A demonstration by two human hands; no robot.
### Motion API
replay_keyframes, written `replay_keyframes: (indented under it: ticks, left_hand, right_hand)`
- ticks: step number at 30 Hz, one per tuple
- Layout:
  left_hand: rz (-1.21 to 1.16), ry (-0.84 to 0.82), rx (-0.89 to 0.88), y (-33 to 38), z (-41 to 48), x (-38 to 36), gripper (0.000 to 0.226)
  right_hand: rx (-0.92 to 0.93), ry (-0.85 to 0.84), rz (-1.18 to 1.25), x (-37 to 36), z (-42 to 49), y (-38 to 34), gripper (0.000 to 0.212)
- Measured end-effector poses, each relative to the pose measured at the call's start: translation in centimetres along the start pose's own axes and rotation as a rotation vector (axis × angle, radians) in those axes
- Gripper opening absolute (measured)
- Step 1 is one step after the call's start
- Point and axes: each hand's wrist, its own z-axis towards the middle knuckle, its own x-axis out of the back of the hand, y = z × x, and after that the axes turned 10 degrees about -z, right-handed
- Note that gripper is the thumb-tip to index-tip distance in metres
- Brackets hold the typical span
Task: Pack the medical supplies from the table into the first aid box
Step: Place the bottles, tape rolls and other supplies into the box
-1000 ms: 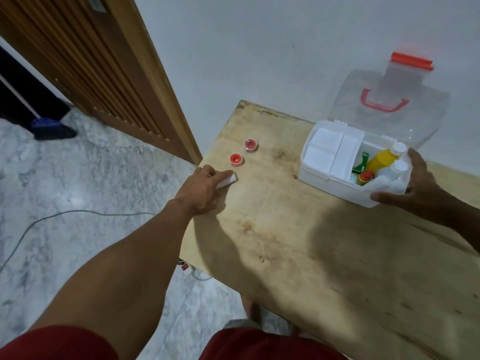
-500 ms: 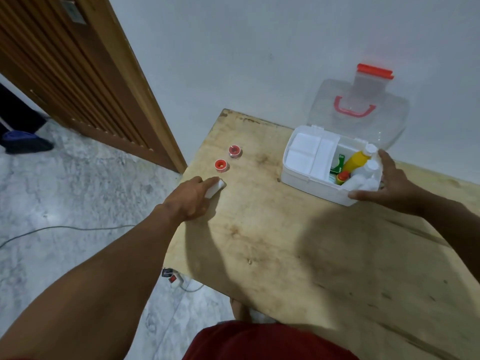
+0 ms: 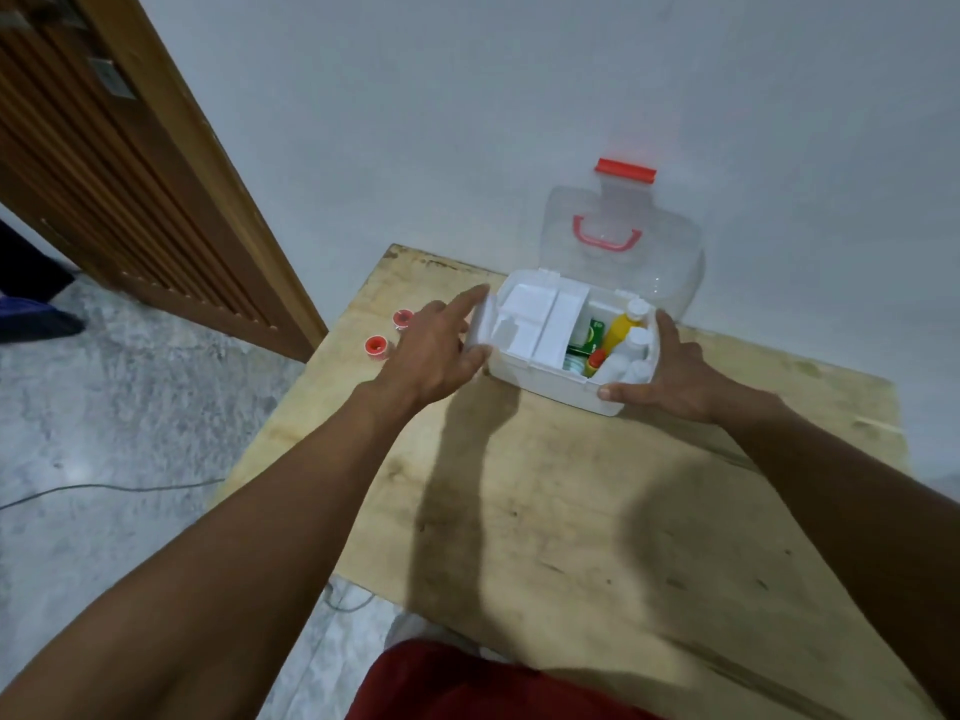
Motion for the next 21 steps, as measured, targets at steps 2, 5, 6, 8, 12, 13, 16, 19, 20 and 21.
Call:
replay_keyframes:
  ticks: [2,5,6,8,12,13,16,19,20,21]
  left_hand:
    - [0.006,-0.001,0.008,2.5,1.5,-0.2,0.070]
    - [-0.029,-0.053,0.047,5.2,3.7,-0.7,0.068]
    - [-0.050,-0.076,0.049,5.8,4.3,-1.0,0.068]
    - [-0.076,-0.113,0.067,6.7,5.5,-1.6,0.068]
    - [-0.076,-0.174,0.147,6.4,7.8,-3.2,0.070]
    - [-0.064,-0.190,0.161,6.1,8.1,-3.6,0.071]
    - [-0.041,-0.241,0.191,5.3,8.8,-4.9,0.071]
    - [-0.031,-0.283,0.208,4.7,9.4,-5.7,0.072]
    - [-0.032,-0.293,0.216,4.5,9.6,-5.9,0.073]
    - [-0.034,-0.300,0.222,4.3,9.7,-6.1,0.074]
  right_hand:
    - [-0.022,0.009,0.014,-0.1,0.0,0.4,0.126]
    - [-0.027,0.014,0.031,-0.1,0.4,0.6,0.129]
    - [-0.027,0.018,0.036,-0.1,0.3,0.6,0.130]
    - [-0.038,0.018,0.058,-0.2,0.1,0.6,0.128]
    - [-0.068,0.007,0.062,-0.3,0.2,0.7,0.133]
    - [-0.074,-0.001,0.062,-0.3,0.2,0.7,0.136]
    - [-0.108,-0.019,0.069,-0.5,0.3,0.8,0.144]
    - [-0.125,-0.029,0.078,-0.7,0.3,0.9,0.146]
    - [-0.115,-0.019,0.083,-0.6,0.4,0.9,0.145]
    - [-0.105,-0.008,0.091,-0.7,0.5,0.9,0.144]
